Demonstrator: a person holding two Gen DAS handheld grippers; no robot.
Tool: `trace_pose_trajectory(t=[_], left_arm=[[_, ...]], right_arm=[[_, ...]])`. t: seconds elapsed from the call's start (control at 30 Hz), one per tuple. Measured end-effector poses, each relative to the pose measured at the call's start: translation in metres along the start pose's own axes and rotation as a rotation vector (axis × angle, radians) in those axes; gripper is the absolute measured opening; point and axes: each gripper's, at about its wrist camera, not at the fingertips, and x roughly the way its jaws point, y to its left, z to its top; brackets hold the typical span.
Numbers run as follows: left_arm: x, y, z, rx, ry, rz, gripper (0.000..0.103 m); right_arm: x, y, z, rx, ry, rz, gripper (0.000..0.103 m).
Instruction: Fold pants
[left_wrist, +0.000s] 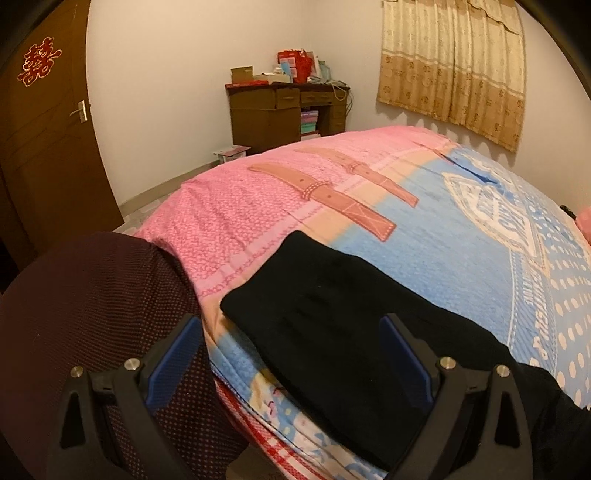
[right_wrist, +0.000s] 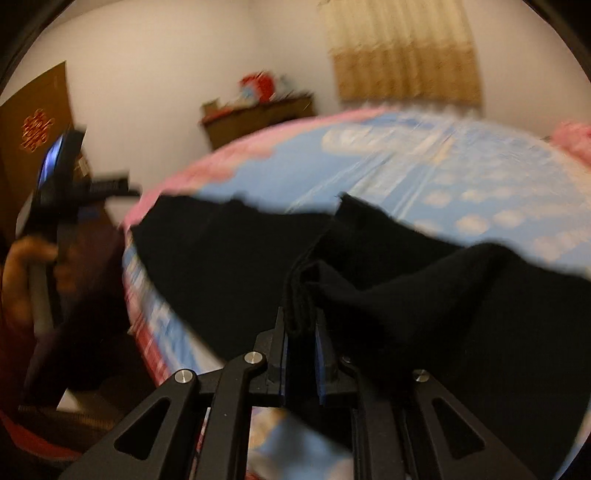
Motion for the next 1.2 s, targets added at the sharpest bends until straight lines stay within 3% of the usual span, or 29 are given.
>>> trace_pose_trajectory(t=[0.03,0.13,0.17,0.3,0.37,0.5,0.67,0.87,1.03,1.13,1.2], left_arm=[[0.002,0.001,-0.001,-0.002,0.003,-0.001,0.099],[0.008,0.000,-0.003,0.005,0.012,0.006,0.099],[0.009,-0.001,-0.003,0.008,0.015,0.006,0.099],[0.010,0.002,-0.002,0.006,0.013,0.010,0.099],[0.009,0.004,-0.001,-0.003,0.010,0.005,0.099],[0.010,0.004,-0.001,0.000,0.006,0.009,0.099],[0.017,0.000,-0.005,0.003,0.041,0.001,0.099],[0.015,-0.003,-0.003,0.020,0.021,0.014,0.099],[0.017,-0.002,-0.003,0.018,0.028,0.016,0.099],[0.017,-0.001,-0.003,0.019,0.026,0.017,0.099],[0.016,0.000,-0.003,0.014,0.024,0.019,0.099]], right_arm=[[0.003,0.001,-0.004,-0.001,0.002,-0.005,0.020],[0.001,0.008,-0.006,-0.022,-0.008,0.044,0.054],[0.001,0.010,-0.005,-0.014,0.004,0.066,0.058],[-0.011,0.009,0.001,0.056,0.010,0.180,0.058],[-0.030,0.005,0.006,0.089,-0.043,0.203,0.058],[-0.069,-0.033,0.014,0.200,-0.137,0.159,0.058],[-0.082,-0.077,0.003,0.274,-0.123,0.029,0.058],[-0.088,-0.099,0.007,0.392,-0.170,0.081,0.058],[-0.056,-0.082,0.009,0.364,-0.052,0.149,0.058],[-0.039,-0.064,0.013,0.302,0.013,0.139,0.058],[-0.032,-0.055,0.024,0.293,0.020,0.203,0.058]])
